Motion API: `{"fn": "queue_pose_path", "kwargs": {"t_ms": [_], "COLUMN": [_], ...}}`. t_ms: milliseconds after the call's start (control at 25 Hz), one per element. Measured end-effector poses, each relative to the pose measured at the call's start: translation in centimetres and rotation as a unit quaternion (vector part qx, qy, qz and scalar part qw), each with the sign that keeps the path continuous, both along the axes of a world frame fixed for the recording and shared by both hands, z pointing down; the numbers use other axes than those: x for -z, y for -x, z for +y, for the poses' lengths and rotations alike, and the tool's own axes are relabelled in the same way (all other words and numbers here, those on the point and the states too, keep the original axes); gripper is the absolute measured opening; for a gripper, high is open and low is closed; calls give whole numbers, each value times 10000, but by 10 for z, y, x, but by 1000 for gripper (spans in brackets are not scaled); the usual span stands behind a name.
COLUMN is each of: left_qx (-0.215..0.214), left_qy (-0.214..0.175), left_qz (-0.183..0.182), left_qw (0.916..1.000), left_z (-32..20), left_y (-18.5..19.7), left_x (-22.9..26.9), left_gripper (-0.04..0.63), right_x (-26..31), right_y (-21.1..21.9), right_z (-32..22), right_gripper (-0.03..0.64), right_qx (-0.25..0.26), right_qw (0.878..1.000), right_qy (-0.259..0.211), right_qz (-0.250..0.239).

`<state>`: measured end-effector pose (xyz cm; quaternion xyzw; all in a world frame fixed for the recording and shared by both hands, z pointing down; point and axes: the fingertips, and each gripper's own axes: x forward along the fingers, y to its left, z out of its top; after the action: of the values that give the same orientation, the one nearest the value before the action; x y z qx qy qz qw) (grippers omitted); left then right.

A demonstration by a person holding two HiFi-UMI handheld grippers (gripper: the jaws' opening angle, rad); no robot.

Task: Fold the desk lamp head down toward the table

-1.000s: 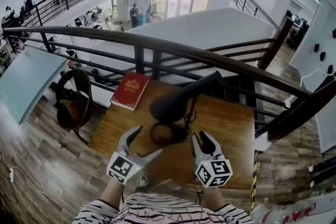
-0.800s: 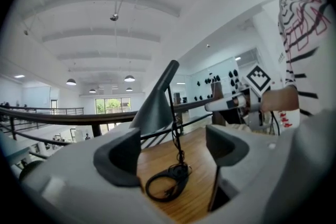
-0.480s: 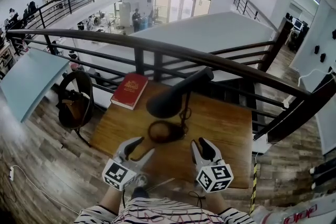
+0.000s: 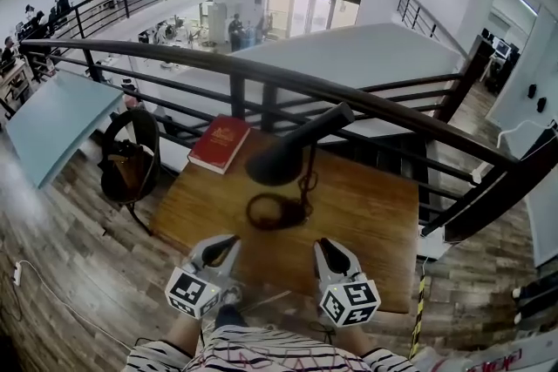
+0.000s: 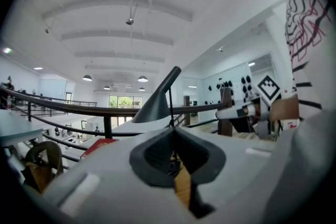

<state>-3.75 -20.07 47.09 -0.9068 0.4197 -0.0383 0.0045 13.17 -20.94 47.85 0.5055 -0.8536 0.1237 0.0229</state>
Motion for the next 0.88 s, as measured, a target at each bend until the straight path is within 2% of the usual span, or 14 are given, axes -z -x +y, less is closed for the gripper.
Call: {"fn": "queue_pose_path", "kwargs": {"t_ms": [160,880], "left_qx": [92,-49], "left_qy": [14,59], "left_qz": [-1,31], "left_qw": [10000,10000], "left_z": [10,39], "left_y": [-6,-27], "left_x": [-4,-9], "left_gripper": [3,2], "right_x": [-3,-14], "right_y": [-7,-11], "right_z": [10,34], "right_gripper": [3,3], "right_qx": [14,159], "right_qw": [10000,9998], "right_qy": [-58,35], "right_qz": [24,139]}}
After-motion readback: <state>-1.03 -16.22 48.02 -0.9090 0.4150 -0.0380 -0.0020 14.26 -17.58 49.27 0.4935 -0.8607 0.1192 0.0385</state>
